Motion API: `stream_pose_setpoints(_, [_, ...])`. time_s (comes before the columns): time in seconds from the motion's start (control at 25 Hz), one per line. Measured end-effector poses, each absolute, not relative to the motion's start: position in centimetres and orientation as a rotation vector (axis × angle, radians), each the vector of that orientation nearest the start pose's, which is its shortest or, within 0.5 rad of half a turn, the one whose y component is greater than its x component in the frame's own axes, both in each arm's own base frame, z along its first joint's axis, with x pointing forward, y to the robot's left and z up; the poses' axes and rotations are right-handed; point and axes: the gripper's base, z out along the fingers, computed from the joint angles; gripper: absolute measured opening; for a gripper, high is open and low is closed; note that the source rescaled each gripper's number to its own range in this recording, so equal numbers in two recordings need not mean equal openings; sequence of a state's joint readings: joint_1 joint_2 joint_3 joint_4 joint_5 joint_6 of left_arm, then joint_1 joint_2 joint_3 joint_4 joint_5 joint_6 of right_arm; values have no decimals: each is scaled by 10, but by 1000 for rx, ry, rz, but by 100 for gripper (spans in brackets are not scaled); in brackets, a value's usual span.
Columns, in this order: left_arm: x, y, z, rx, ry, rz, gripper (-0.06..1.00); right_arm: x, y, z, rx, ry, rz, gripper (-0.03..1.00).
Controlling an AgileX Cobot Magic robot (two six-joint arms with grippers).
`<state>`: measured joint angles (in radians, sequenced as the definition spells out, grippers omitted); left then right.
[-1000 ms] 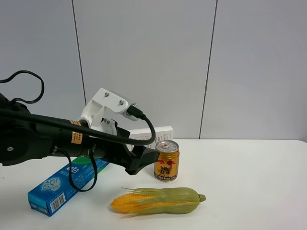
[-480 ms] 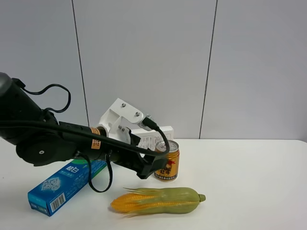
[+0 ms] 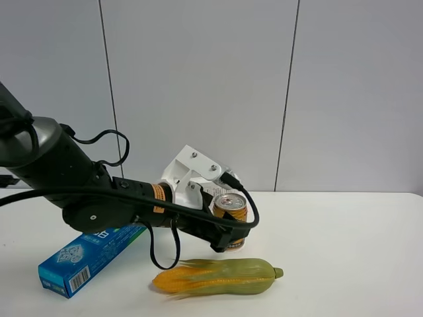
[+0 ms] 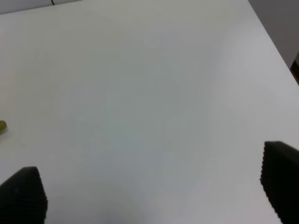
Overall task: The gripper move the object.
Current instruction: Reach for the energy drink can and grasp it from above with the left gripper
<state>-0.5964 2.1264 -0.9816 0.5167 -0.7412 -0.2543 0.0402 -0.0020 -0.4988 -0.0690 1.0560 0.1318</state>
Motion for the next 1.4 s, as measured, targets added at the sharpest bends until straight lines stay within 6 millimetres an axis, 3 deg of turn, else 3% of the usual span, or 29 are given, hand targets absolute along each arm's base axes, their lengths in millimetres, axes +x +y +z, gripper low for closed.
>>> stream_pose_setpoints(1.0, [356,-277,70,882,1748,-638,100,-5,-6,277,96,2035,25,100])
stream_pose_setpoints(1.32, [359,-277,66,867,1758,-636,100,-5,-6,277,96,2035,25,100])
stream_pose_setpoints(1.36, [360,-276,66,863,1763,-634,95,-5,-6,277,96,2035,25,100])
stream_pose_setpoints(1.4, [360,-275,66,861,1765,-633,83,-5,-6,277,96,2035,25,100])
